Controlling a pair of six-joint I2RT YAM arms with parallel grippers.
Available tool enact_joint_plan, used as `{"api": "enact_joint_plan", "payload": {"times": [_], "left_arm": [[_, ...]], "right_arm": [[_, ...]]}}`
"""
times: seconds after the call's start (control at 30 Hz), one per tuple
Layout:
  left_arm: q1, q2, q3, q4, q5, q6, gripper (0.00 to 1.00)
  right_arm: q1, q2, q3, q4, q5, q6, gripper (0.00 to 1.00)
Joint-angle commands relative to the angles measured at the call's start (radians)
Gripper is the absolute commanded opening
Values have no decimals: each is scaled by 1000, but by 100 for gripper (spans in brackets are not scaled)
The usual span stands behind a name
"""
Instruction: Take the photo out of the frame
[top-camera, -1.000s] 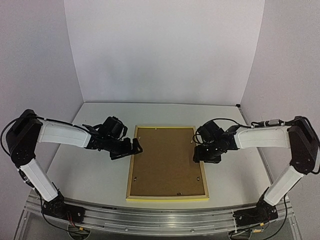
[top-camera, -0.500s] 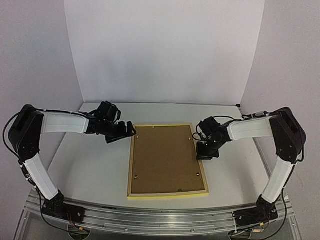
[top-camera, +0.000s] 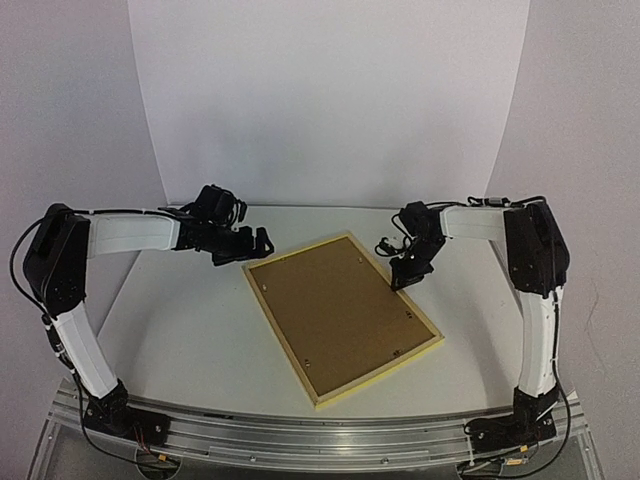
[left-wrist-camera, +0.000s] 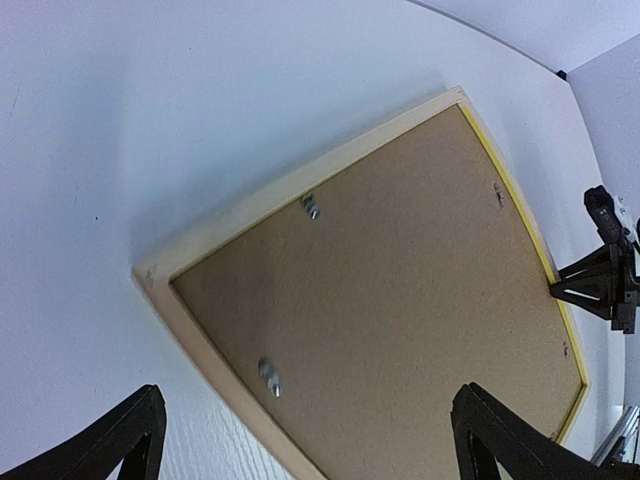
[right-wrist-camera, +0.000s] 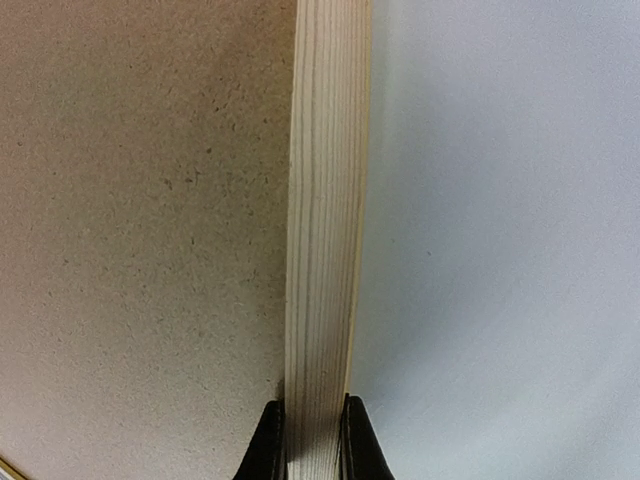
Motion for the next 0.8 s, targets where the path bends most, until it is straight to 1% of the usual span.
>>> {"api": "enact_joint_plan", "payload": {"times": [0.0,0.07,0.17,0.23,0.37,0.57,0.67,0.77], "left_arm": [[7,73,95,-42,34,84,100],[7,125,140,-64,53,104,100],[7,205,217,-113,72,127,98],[7,256,262,-141,101,143,94],[7,355,331,-192,158,170,86],[7,443,404,-219,224,174,75],[7,469,422,-228,254,166,70],[5,480,415,-218,280,151,66]], "right_arm": [[14,89,164,-215,-97,-455,0],[11,138,232,-262,-85,-560,0],[4,223,357,-302,-21,-626,0],[0,271,410,-336,-19,-704,0],[-6,306,466,-354,-46,-870,0],[-9,376,592,-356,-89,-1002,0],[-8,417,665,-356,-82,-1010,0],[-9,448,703,-355,-48,-1034,0]]}}
